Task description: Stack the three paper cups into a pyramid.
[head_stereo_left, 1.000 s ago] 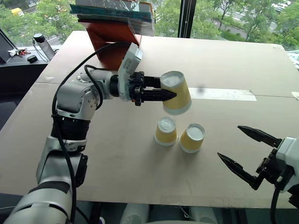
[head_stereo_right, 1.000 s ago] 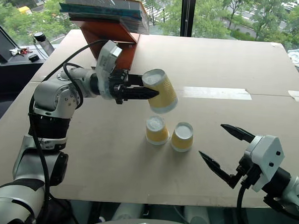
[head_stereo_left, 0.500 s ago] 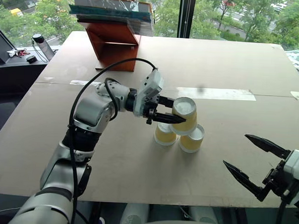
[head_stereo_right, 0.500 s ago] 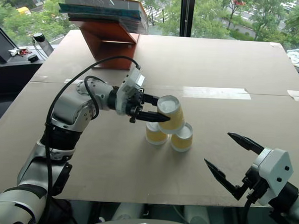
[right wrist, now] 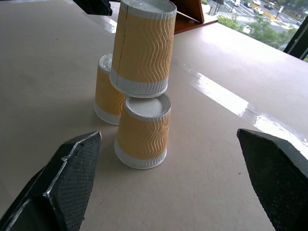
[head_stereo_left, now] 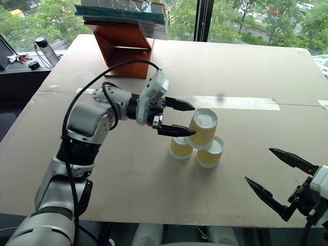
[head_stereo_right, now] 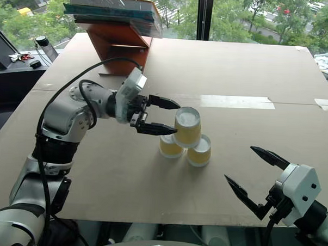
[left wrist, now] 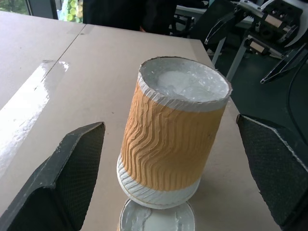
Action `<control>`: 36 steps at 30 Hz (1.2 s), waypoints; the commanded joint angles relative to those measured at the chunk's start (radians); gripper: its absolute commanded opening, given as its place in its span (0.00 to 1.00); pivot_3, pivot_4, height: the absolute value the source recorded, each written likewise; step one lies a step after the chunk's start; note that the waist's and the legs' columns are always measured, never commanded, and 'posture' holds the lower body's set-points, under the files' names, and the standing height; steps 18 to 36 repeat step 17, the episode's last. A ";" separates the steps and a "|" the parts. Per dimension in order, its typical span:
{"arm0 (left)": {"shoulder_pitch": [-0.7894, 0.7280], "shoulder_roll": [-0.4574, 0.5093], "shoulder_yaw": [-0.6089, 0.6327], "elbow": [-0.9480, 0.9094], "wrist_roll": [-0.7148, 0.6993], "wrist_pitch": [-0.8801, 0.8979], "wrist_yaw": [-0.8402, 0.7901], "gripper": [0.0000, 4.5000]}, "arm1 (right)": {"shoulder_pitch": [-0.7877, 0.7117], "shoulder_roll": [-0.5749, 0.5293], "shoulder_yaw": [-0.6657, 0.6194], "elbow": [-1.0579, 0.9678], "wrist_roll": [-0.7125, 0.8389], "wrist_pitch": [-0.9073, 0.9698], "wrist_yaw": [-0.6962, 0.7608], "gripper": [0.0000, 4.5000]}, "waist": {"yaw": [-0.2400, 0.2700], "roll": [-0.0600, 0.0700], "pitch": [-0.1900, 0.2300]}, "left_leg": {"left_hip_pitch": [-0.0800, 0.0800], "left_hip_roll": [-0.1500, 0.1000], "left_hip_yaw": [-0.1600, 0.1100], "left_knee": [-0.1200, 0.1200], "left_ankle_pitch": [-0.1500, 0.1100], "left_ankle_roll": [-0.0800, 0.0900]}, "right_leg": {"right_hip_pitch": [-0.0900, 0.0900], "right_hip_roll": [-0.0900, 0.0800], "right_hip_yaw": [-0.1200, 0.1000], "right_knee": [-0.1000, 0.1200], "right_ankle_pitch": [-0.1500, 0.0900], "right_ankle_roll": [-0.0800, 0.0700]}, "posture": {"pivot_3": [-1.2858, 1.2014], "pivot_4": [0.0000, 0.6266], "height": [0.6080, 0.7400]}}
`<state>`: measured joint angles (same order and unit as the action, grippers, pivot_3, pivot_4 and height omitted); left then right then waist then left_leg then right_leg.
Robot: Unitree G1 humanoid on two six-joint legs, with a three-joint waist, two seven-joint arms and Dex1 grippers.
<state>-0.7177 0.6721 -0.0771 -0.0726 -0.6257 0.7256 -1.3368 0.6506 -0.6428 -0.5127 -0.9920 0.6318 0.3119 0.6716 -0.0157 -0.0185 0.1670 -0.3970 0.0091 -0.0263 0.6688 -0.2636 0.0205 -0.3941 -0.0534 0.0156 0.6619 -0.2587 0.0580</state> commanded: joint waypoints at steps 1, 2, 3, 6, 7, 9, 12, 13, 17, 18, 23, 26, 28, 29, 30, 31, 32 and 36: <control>0.100 0.062 0.163 -0.080 -0.119 0.056 0.014 0.99 | 0.002 0.019 -0.004 0.048 -0.026 -0.049 0.032 1.00 | 0.001 0.000 0.000 | 0.000 0.001 0.000 0.000 0.000 0.000 | 0.000 0.000 0.000 0.000 0.000 0.000 | 0.52 0.24 1.00; 0.151 0.083 0.182 -0.097 -0.109 0.037 0.016 0.99 | 0.010 0.024 -0.004 0.064 -0.031 -0.059 0.047 1.00 | 0.003 0.000 0.000 | 0.000 0.001 0.000 0.000 0.000 0.000 | 0.000 0.000 0.000 0.000 0.000 0.000 | 0.52 0.24 1.00; 0.220 0.087 0.218 -0.121 -0.096 0.021 0.055 0.99 | 0.024 0.033 -0.009 0.083 -0.043 -0.074 0.063 1.00 | 0.004 0.001 0.000 | 0.000 0.001 0.000 0.000 0.000 0.000 | 0.000 0.000 -0.001 0.000 0.000 0.000 | 0.52 0.24 1.00; 0.478 0.078 0.326 -0.199 -0.052 -0.054 0.145 0.99 | 0.082 0.067 -0.050 0.134 -0.046 -0.111 0.106 1.00 | 0.004 0.002 -0.001 | 0.001 0.001 0.001 -0.001 0.000 0.000 | 0.000 -0.002 0.000 -0.001 0.000 0.000 | 0.52 0.24 1.00; 0.537 0.058 0.351 -0.214 -0.046 -0.072 0.183 0.99 | 0.096 0.077 -0.059 0.148 -0.052 -0.125 0.115 1.00 | 0.005 0.002 -0.001 | 0.000 0.001 0.001 -0.001 0.000 0.000 | 0.000 -0.002 0.001 -0.001 0.000 0.000 | 0.52 0.24 1.00; 0.647 0.035 0.375 -0.231 -0.020 -0.133 0.214 0.99 | 0.115 0.090 -0.075 0.178 -0.059 -0.148 0.133 1.00 | 0.012 0.001 -0.001 | 0.000 0.002 0.001 -0.001 0.000 0.000 | 0.000 -0.003 0.001 -0.002 0.000 0.000 | 0.52 0.24 1.00; 0.787 -0.006 0.409 -0.238 0.019 -0.222 0.262 0.99 | 0.143 0.102 -0.106 0.224 -0.051 -0.169 0.166 1.00 | 0.026 0.001 -0.002 | 0.000 0.001 0.000 -0.001 0.000 0.000 | 0.001 -0.005 0.001 -0.002 -0.002 -0.004 | 0.52 0.24 1.00; 0.819 -0.021 0.422 -0.245 0.023 -0.237 0.286 0.99 | 0.149 0.103 -0.117 0.239 -0.049 -0.175 0.177 1.00 | 0.028 0.002 -0.002 | 0.001 0.001 0.000 -0.001 0.000 0.000 | 0.001 -0.009 0.002 -0.002 -0.002 -0.004 | 0.52 0.24 1.00; 0.871 -0.041 0.433 -0.267 0.011 -0.248 0.335 0.99 | 0.145 0.086 -0.137 0.263 -0.028 -0.166 0.201 1.00 | 0.033 0.002 -0.003 | 0.002 0.001 -0.001 0.000 0.000 0.000 | 0.003 -0.011 0.001 -0.002 -0.002 -0.005 | 0.52 0.24 1.00; 0.871 -0.041 0.433 -0.267 0.011 -0.248 0.335 0.99 | 0.145 0.086 -0.137 0.263 -0.028 -0.166 0.201 1.00 | 0.033 0.002 -0.003 | 0.002 0.001 -0.001 0.000 0.000 0.000 | 0.003 -0.011 0.001 -0.002 -0.002 -0.005 | 0.52 0.24 1.00; 0.871 -0.041 0.433 -0.267 0.011 -0.248 0.335 0.99 | 0.145 0.086 -0.137 0.263 -0.028 -0.166 0.201 1.00 | 0.033 0.002 -0.003 | 0.002 0.001 -0.001 0.000 0.000 0.000 | 0.003 -0.011 0.001 -0.002 -0.002 -0.005 | 0.52 0.24 1.00; 0.871 -0.041 0.433 -0.267 0.011 -0.248 0.335 0.99 | 0.145 0.086 -0.137 0.263 -0.028 -0.166 0.201 1.00 | 0.033 0.002 -0.003 | 0.002 0.001 -0.001 0.000 0.000 0.000 | 0.003 -0.011 0.001 -0.002 -0.002 -0.005 | 0.52 0.24 1.00; 0.871 -0.041 0.433 -0.267 0.011 -0.248 0.335 0.99 | 0.145 0.086 -0.137 0.263 -0.028 -0.166 0.201 1.00 | 0.033 0.002 -0.003 | 0.002 0.001 -0.001 0.000 0.000 0.000 | 0.003 -0.011 0.001 -0.002 -0.002 -0.005 | 0.52 0.24 1.00; 0.871 -0.041 0.433 -0.267 0.011 -0.248 0.335 0.99 | 0.145 0.086 -0.137 0.263 -0.028 -0.166 0.201 1.00 | 0.033 0.002 -0.003 | 0.002 0.001 -0.001 0.000 0.000 0.000 | 0.003 -0.011 0.001 -0.002 -0.002 -0.005 | 0.52 0.24 1.00; 0.871 -0.041 0.433 -0.267 0.011 -0.248 0.335 0.99 | 0.145 0.086 -0.137 0.263 -0.028 -0.166 0.201 1.00 | 0.033 0.002 -0.003 | 0.002 0.001 -0.001 0.000 0.000 0.000 | 0.003 -0.011 0.001 -0.002 -0.002 -0.005 | 0.52 0.24 1.00; 0.871 -0.041 0.433 -0.267 0.011 -0.248 0.335 0.99 | 0.145 0.086 -0.137 0.263 -0.028 -0.166 0.201 1.00 | 0.033 0.002 -0.003 | 0.002 0.001 -0.001 0.000 0.000 0.000 | 0.003 -0.011 0.001 -0.002 -0.002 -0.005 | 0.52 0.24 1.00; 0.871 -0.041 0.433 -0.267 0.011 -0.248 0.335 0.99 | 0.145 0.086 -0.137 0.263 -0.028 -0.166 0.201 1.00 | 0.033 0.002 -0.003 | 0.002 0.001 -0.001 0.000 0.000 0.000 | 0.003 -0.011 0.001 -0.002 -0.002 -0.005 | 0.52 0.24 1.00; 0.871 -0.041 0.433 -0.267 0.011 -0.248 0.335 0.99 | 0.145 0.086 -0.137 0.263 -0.028 -0.166 0.201 1.00 | 0.033 0.002 -0.003 | 0.002 0.001 -0.001 0.000 0.000 0.000 | 0.003 -0.011 0.001 -0.002 -0.002 -0.005 | 0.52 0.24 1.00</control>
